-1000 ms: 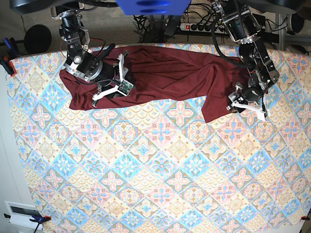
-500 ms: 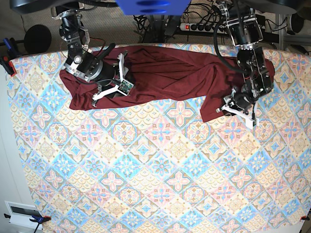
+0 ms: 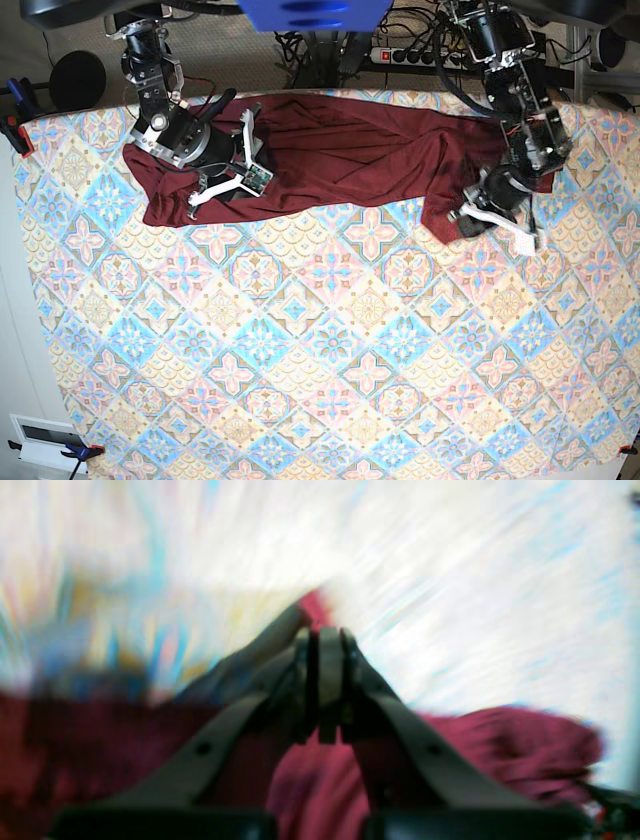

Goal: Layout the t-shirt on the table in an organized manner, then fold the t-shirt properly
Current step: 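Grasp the strip end with the left gripper and pull it outward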

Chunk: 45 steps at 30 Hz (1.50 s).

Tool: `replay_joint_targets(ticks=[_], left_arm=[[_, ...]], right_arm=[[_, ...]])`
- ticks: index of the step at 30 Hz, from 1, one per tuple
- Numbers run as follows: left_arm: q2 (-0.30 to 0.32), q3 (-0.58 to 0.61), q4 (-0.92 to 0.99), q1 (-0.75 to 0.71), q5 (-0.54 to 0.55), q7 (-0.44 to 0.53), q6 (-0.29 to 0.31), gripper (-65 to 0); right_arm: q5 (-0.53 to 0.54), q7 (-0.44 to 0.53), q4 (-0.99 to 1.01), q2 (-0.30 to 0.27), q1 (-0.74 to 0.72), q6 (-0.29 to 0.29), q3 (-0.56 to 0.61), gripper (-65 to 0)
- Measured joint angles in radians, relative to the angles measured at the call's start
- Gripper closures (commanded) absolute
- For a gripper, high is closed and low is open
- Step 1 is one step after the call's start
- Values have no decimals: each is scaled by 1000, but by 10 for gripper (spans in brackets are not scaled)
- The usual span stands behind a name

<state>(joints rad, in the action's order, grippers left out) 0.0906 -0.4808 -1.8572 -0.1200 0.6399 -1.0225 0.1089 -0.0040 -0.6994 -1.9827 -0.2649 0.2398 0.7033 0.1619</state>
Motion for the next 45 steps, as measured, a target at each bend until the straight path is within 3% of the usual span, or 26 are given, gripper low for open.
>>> replay_joint_targets(ticks=[8,12,16,25,28,31,35,41,45], left_arm=[[-2,-267,-51,-79,98,-6,-12,0],[33,-331,-60,-122,158,-2,-7,0],[29,-391,-55,-182,164,-6,-12,0],[34,-410,-6,-193,164,2,-5,0],[71,-393,51,-209,153,-20,-8,0],[112,-357,63,-223,126,-103,-7,-5],[150,-343,62,-260,150,-102,-4,-68],[209,-346,63,-316,138,-110,-7,-229],[222,-346,63,-314,143,-111,-5,-266]], right_arm=[[3,8,0,-1,0,0,2,-155],[3,7,0,-1,1,0,2,-155],[3,7,0,0,0,0,5,-155],[3,3,0,-1,6,0,6,-155],[3,3,0,-1,6,0,6,-155],[3,3,-1,-1,8,0,6,-155],[3,2,-1,-1,10,0,6,-155],[2,3,-1,1,9,0,6,-155],[3,3,-1,1,8,0,6,-155]])
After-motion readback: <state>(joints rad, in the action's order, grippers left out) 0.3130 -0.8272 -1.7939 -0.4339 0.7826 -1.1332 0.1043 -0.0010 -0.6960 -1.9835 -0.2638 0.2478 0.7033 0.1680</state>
